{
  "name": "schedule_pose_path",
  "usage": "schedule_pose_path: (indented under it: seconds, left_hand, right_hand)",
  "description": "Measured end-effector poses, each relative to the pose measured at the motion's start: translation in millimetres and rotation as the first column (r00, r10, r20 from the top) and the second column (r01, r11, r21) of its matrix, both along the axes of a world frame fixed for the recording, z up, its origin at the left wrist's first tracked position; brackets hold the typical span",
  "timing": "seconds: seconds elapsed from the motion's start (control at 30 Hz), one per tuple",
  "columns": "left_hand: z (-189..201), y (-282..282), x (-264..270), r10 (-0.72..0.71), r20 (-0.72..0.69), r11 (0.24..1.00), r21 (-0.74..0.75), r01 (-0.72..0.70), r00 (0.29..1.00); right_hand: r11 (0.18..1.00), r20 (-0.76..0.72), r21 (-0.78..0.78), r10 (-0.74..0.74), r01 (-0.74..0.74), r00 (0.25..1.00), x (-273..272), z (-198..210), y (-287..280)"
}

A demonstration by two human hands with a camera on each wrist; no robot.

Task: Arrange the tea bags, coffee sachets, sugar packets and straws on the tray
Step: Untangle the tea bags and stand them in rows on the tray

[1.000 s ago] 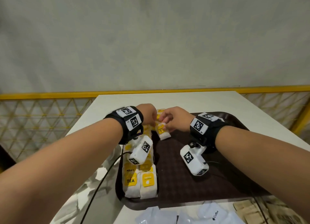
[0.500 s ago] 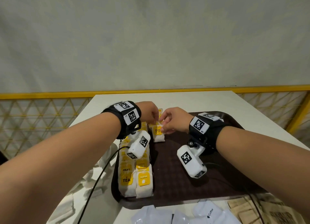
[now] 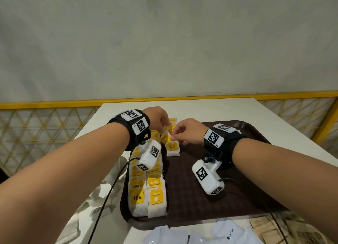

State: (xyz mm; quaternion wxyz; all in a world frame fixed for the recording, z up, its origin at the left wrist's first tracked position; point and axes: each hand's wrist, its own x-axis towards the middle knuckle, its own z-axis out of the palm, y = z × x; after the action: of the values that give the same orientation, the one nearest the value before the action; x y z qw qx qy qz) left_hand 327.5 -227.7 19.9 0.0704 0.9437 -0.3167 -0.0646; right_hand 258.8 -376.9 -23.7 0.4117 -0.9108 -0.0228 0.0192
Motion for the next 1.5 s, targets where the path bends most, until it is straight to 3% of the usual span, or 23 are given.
schedule_pose_path:
  seconds: [0.1,0.23,0.37,0.47,0.63,0.73,0.83,0.9,0.97,1.17,1.27,1.5]
  left_hand:
    - [-2,-3,1,0.011,-0.010,0.997,0.073,-0.010,1.000]
    - [-2,-2,4,0.056,0.033,0.998,0.021,-0.056,0.998]
    - [-2,0,2,0.056,-0.001,0.998,0.042,-0.056,0.998]
    - [-4,-1,1,0.051,-0.007,0.998,0.030,-0.050,0.999]
    - [-3,-2,-4,0.057,-0.030,0.998,0.015,-0.057,0.998]
    - [4,0,-5,0.124,0.040,0.992,0.000,-0.124,0.991]
    - [8,5,-3,0.171,0.012,0.984,0.043,-0.172,0.985]
    - [5,7,-4,0.165,-0.018,0.984,0.077,-0.163,0.986]
    - [0,8,-4,0.157,-0.030,0.984,0.092,-0.153,0.987]
    - [-6,4,-8,0.177,-0.023,0.973,0.152,-0.172,0.984]
    - [0,3,-12,0.173,-0.011,0.977,0.126,-0.170,0.985]
    - [8,3,-19,0.107,-0.011,0.992,0.063,-0.106,0.994]
  right_hand:
    - [0.998,0.036,-0.064,0.016,-0.014,0.999,5,0,5]
    - [0.982,0.015,-0.178,0.061,-0.058,0.998,7,0,1]
    - [0.996,-0.084,0.005,0.094,-0.094,0.992,4,-3,-4]
    - [0.988,-0.073,0.137,0.081,-0.070,0.994,4,-2,-2]
    - [0.987,-0.077,0.159,0.010,0.002,0.997,8,-9,8]
    - [0.985,-0.132,0.171,-0.004,0.027,0.991,8,-11,9]
    - [0.979,-0.157,0.201,-0.007,0.039,0.988,6,-6,4]
    - [0.994,-0.109,0.113,0.009,0.003,0.994,2,0,-3]
    - [0.991,-0.037,-0.095,0.090,-0.093,0.995,-3,7,-10]
    - [0.834,-0.018,-0.454,0.344,-0.314,0.939,-18,4,-7]
    - [0.823,0.010,-0.470,0.367,-0.319,0.930,-16,-4,-4]
    - [0.900,0.062,-0.358,0.288,-0.247,0.956,-12,-11,-4]
